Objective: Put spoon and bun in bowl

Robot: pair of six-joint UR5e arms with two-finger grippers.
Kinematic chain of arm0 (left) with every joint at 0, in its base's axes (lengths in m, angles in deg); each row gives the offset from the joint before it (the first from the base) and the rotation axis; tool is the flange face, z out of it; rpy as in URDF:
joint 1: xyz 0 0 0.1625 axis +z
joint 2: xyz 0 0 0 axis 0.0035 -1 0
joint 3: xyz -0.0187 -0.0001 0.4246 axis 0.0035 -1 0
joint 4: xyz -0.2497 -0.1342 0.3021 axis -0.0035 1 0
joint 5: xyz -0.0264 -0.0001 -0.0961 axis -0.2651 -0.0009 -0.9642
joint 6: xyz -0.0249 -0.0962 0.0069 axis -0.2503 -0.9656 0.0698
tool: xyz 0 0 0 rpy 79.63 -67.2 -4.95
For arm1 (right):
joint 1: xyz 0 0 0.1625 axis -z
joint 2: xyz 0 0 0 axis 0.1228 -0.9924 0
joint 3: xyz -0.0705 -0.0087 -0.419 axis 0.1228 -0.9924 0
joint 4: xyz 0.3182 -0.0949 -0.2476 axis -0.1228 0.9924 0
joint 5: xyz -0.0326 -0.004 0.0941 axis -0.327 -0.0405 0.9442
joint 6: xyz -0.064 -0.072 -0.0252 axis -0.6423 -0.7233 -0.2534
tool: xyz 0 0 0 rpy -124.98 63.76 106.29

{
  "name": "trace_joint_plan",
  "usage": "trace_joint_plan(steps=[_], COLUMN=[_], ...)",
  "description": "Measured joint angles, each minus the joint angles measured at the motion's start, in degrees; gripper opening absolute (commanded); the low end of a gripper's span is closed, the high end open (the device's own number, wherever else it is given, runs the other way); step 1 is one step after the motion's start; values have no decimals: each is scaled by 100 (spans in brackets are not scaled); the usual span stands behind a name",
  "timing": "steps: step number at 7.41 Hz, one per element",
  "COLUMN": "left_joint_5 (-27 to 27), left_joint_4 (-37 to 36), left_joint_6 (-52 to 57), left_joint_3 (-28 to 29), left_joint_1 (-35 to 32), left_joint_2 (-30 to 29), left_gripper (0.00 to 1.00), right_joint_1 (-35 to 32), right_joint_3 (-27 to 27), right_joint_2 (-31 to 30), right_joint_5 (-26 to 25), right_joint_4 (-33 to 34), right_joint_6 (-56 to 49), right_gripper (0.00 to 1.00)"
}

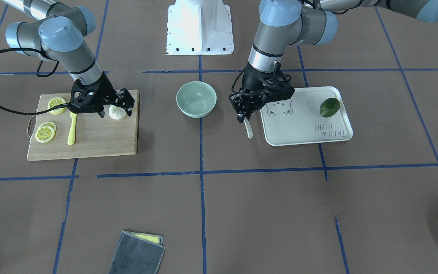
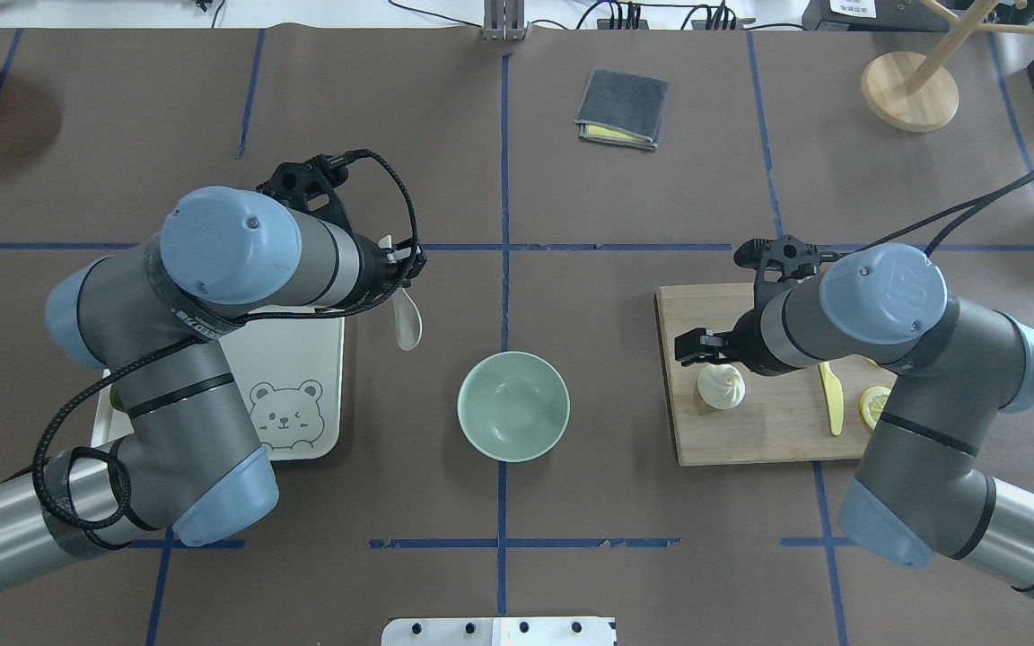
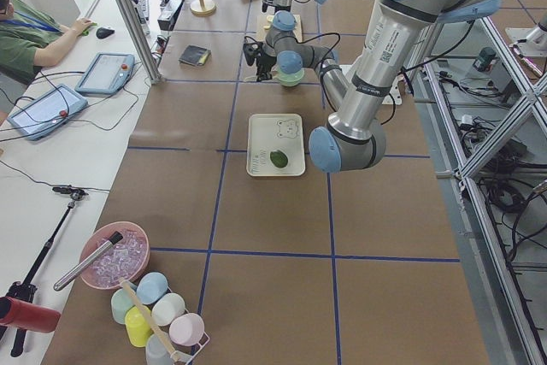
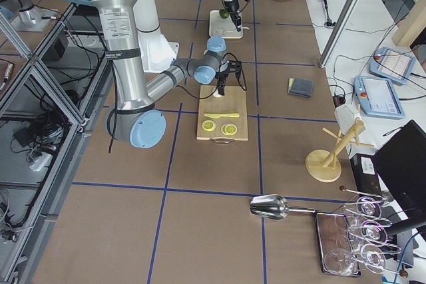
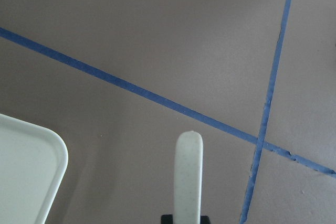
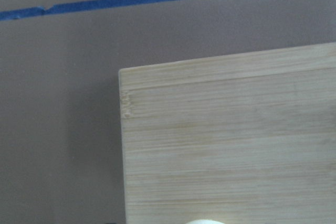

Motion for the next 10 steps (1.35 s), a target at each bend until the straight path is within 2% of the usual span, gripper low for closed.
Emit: trace_joint_plan(steps=[1, 2, 3, 4, 5, 10], left_joint_5=[1, 2, 2, 2, 2, 167], left_joint_4=[0, 0, 0, 0, 12, 62], left_joint_6=[0, -1, -1, -3, -78, -778], left_joint_3=[5, 13, 22, 28, 51, 430], left_joint_1=[4, 7, 8, 11, 30, 396], left_joint_2=[-20, -41, -56, -70, -85, -591], left_gripper=[0, 0, 0, 0, 0, 0], right_joint_1=[66, 100, 120, 131, 131, 38], right_joint_3=[17, 57, 109, 144, 166, 378], right_joint_2=[12, 16, 18, 25, 33, 69], right_joint_5=[-19, -12, 2, 8, 13, 32], right_joint_4=[171, 308, 433, 524, 565, 600], right_joint_6=[-1, -3, -3, -4, -4, -4], right_gripper=[80, 65, 30, 4, 0, 0])
